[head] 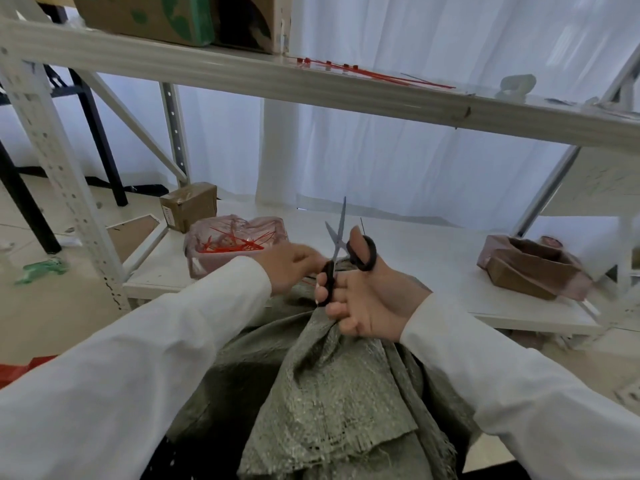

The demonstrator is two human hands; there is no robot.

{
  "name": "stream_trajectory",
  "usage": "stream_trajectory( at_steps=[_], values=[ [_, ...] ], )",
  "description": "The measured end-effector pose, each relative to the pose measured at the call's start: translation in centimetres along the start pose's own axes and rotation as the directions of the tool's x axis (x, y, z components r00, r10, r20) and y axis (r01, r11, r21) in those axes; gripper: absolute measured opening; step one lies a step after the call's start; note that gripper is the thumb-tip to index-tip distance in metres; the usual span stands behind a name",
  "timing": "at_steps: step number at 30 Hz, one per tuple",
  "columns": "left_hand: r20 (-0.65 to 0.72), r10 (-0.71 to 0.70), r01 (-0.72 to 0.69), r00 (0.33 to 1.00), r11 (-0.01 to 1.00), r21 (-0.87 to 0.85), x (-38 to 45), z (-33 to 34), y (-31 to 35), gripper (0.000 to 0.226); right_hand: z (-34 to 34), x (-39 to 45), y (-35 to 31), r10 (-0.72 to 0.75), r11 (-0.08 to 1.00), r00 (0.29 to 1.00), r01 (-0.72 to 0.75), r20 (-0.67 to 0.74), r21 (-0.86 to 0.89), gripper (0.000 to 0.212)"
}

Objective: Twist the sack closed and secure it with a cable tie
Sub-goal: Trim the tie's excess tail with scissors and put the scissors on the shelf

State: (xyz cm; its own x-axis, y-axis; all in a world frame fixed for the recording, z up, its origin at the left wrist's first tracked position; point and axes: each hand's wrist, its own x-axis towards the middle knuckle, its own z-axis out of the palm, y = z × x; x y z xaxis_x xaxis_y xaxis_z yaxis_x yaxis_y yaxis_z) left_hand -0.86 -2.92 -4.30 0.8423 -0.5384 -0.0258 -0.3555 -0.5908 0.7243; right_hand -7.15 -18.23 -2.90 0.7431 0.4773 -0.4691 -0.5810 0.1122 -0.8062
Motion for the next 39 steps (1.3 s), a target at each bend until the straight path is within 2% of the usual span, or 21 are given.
stream_trajectory(
  at_steps=[1,2,4,7,13,16,21,32,39],
  values=[
    [0.057,-0.009,0.001,0.998,0.990,0.142,-0.3,0.2,-0.5,0.024,-0.1,0.1,0.2,0.033,0.999,0.999,-0.033,0.007,-0.016,0.071],
    [0.094,-0.039,0.020,0.995,0.979,0.202,-0.5,0.4,-1.1,0.024,-0.1,0.1,0.2,0.069,0.997,0.998,-0.068,0.012,-0.032,0.074],
    [0.077,-0.071,0.057,0.994,0.983,0.177,-0.7,0.2,-1.9,0.017,-0.3,0.0,0.2,0.145,0.986,0.990,-0.144,0.001,-0.084,0.077],
    [0.008,-0.042,0.040,0.999,0.988,0.149,-0.7,-0.4,-2.6,0.014,-0.5,-0.4,0.0,0.240,0.953,0.970,-0.242,-0.036,-0.181,0.080],
    [-0.052,0.019,-0.010,0.998,0.987,0.161,-0.6,-0.2,-3.1,0.015,-0.6,-0.6,0.9,0.339,0.880,0.935,-0.353,-0.101,-0.318,0.080],
    [-0.020,0.039,-0.034,0.999,0.982,0.185,-0.4,0.2,-2.7,0.017,-0.6,-0.6,1.2,0.345,0.868,0.931,-0.364,-0.116,-0.338,0.080],
    [-0.029,0.016,-0.005,0.999,0.941,0.337,0.4,0.2,-2.5,0.018,-0.7,-1.1,1.1,0.345,0.871,0.932,-0.362,-0.113,-0.331,0.079],
    [-0.056,-0.028,0.047,0.998,0.928,0.370,0.7,0.2,-2.6,0.015,-0.7,-1.4,1.0,0.328,0.880,0.939,-0.343,-0.104,-0.327,0.078],
    [-0.097,-0.007,0.058,0.995,0.844,0.533,0.7,0.1,-2.0,0.022,-0.6,-1.3,0.9,0.324,0.882,0.941,-0.339,-0.101,-0.328,0.076]
  ],
)
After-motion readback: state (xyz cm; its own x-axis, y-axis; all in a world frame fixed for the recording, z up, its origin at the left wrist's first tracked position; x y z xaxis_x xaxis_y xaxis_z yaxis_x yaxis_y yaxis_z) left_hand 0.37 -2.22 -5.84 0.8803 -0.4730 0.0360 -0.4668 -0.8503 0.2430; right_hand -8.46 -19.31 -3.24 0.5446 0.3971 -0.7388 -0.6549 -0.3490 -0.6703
